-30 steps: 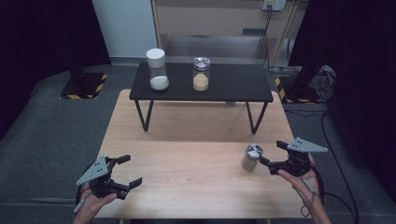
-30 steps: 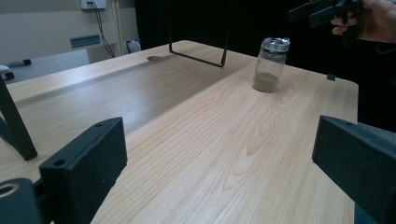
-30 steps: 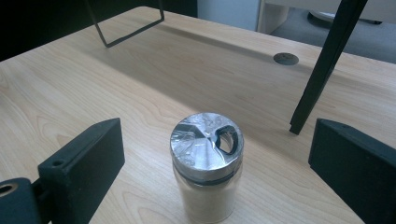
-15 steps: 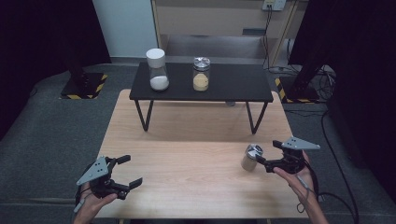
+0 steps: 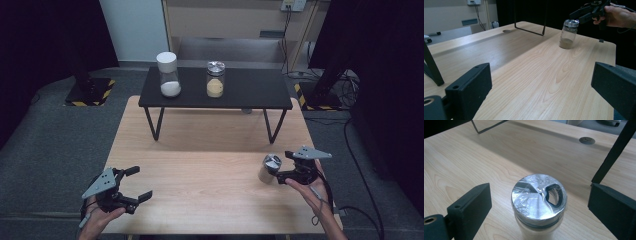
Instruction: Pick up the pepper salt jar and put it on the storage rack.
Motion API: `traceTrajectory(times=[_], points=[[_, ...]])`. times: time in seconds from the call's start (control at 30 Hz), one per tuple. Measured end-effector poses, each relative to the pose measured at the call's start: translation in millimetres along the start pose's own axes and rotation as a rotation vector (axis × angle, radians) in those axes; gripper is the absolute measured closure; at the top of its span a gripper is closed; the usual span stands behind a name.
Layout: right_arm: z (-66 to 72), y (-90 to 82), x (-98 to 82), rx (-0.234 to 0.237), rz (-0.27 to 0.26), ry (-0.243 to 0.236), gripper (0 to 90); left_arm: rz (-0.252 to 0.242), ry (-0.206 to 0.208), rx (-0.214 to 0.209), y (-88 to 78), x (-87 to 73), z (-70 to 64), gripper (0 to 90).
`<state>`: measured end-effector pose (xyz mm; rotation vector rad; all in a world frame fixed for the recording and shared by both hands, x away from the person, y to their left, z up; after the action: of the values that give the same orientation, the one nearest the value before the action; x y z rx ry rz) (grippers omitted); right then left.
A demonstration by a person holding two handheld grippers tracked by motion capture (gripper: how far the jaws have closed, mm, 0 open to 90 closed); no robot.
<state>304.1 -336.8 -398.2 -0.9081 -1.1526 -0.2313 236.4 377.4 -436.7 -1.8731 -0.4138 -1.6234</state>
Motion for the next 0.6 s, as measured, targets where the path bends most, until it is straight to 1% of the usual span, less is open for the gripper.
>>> traceTrajectory(times=[0.37,0.6], points=[[-0.3,11.3,0.2,-0.011,0.021,-0.004,8.1,0.000,0.000,0.001,0.0,-0.1,0.1,2.0],[-0.2,17.3,-0.5,-0.016,0.033,-0.013,13.6,0.000,0.000,0.000,-0.1,-0.1,0.1,2.0]])
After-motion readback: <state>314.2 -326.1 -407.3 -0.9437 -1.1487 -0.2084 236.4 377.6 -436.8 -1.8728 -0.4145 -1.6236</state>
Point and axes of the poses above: each handheld gripper's, and its own axes: y roughly forward along the jaws, x roughly out of its top, z roughly to its left, the point moved 3 cm from there along y, roughly forward along the jaws, and after that the axes turned 4 degrees about x, right-handed, at the moved point
